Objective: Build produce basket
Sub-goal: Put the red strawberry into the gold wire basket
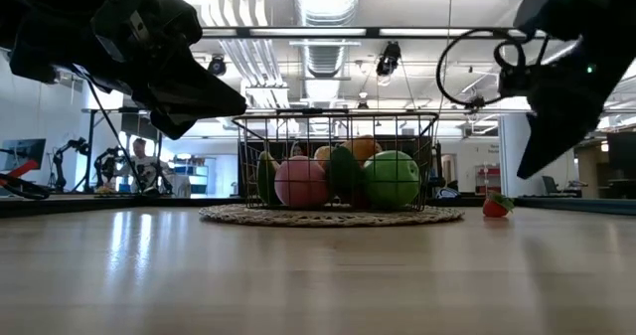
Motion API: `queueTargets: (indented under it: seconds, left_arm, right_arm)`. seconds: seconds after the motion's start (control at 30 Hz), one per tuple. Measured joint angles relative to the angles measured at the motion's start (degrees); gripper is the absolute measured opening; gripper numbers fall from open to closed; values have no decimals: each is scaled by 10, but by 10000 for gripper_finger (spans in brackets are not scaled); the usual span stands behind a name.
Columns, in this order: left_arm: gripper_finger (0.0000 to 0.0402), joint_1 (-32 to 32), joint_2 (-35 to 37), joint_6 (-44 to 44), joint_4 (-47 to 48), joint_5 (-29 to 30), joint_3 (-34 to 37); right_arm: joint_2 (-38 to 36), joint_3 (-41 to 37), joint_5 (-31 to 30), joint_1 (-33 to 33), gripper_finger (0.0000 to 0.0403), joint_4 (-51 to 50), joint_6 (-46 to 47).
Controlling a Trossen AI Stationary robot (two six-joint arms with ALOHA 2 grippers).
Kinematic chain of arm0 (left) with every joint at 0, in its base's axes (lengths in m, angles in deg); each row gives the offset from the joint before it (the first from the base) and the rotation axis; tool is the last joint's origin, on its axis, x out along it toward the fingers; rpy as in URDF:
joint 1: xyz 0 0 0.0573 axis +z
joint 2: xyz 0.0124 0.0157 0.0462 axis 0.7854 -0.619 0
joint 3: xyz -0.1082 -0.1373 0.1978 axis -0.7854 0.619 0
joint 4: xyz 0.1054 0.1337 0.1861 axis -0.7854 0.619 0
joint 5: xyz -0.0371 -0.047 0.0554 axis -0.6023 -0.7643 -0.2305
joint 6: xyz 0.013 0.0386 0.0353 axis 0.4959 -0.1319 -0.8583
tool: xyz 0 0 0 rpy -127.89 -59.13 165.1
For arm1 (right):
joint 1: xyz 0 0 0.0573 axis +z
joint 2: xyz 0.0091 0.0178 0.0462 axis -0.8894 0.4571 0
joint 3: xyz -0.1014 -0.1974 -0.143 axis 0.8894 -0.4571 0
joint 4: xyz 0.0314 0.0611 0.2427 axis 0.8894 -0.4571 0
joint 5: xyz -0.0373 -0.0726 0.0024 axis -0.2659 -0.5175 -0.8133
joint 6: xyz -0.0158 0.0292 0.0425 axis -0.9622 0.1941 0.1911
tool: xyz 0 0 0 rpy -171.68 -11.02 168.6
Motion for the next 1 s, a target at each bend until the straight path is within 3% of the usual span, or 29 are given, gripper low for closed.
queueTargets:
  seconds: [0.13, 0.27, 0.57, 0.87, 1.0]
  left_arm:
    - [38, 0, 0, 0, 0, 1, 0]
    - [38, 0, 0, 0, 0, 2, 0]
    - [38, 0, 0, 0, -1, 2, 0]
    - [38, 0, 0, 0, -1, 2, 0]
    - [38, 0, 0, 0, -1, 7, 0]
  right_arm:
    - [8, -20, -70, 0, 107, 2, 89]
    - [19, -26, -74, 0, 101, 7, 139]
    - [81, -29, -42, 0, 114, 96, 144]
    - [148, -20, -78, -1, 161, 94, 161]
    - [161, -12, -102, -2, 157, 95, 154]
